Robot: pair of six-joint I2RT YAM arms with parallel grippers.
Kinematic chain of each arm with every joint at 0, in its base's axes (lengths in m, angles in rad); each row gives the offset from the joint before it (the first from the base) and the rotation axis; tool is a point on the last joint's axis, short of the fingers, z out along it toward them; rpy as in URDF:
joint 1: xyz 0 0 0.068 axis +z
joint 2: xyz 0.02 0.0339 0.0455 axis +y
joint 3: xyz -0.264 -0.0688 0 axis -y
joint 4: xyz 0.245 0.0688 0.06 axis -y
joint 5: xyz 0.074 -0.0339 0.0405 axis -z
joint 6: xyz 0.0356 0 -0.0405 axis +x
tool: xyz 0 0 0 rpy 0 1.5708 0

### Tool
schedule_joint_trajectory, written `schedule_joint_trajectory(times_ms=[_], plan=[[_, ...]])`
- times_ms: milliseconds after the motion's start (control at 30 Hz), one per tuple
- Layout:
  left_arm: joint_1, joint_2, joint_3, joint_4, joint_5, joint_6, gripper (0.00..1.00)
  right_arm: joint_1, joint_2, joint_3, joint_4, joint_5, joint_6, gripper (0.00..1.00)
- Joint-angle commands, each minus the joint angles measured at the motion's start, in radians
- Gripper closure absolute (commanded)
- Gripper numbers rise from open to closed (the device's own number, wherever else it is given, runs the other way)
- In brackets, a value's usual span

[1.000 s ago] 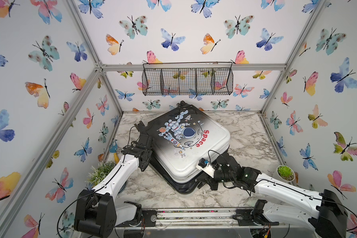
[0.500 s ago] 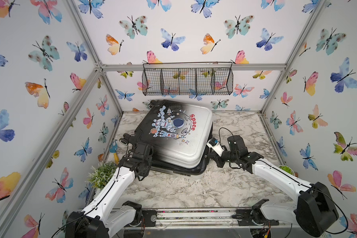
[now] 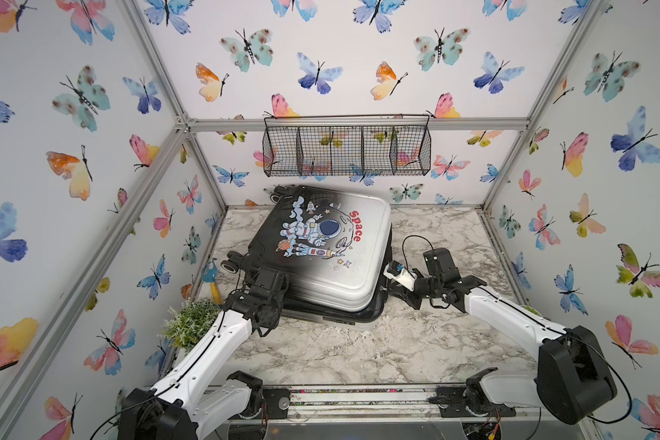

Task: Close the suitcase zippers
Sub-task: Zip the zipper on the suitcase.

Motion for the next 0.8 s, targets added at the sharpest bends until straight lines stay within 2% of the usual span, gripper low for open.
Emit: schedule_joint_trajectory(times_ms=[0,167,333,533,667,767], plan=[[-0.014,0.012,0.001,0.215,0.020,0.005,1.00,-0.015,0.032,0.018,-0.044,0.014,-0.029,0.66],[-0.012,0.016,0.002,0.229,0.014,0.015,1.00,-0.023,0.056,0.026,-0.006,0.004,-0.045,0.60],[-0.010,0.028,0.017,0.234,0.011,0.029,1.00,-0.023,0.081,0.057,0.001,-0.042,-0.063,0.59],[-0.006,0.034,0.025,0.240,0.005,0.045,1.00,-0.022,0.010,-0.034,0.161,-0.006,-0.055,0.57],[-0.004,0.036,0.028,0.244,0.005,0.051,1.00,-0.021,0.037,-0.011,0.141,0.022,-0.080,0.63],[-0.003,0.040,0.034,0.244,0.008,0.059,1.00,-0.021,0.036,-0.007,0.165,-0.010,-0.080,0.69]])
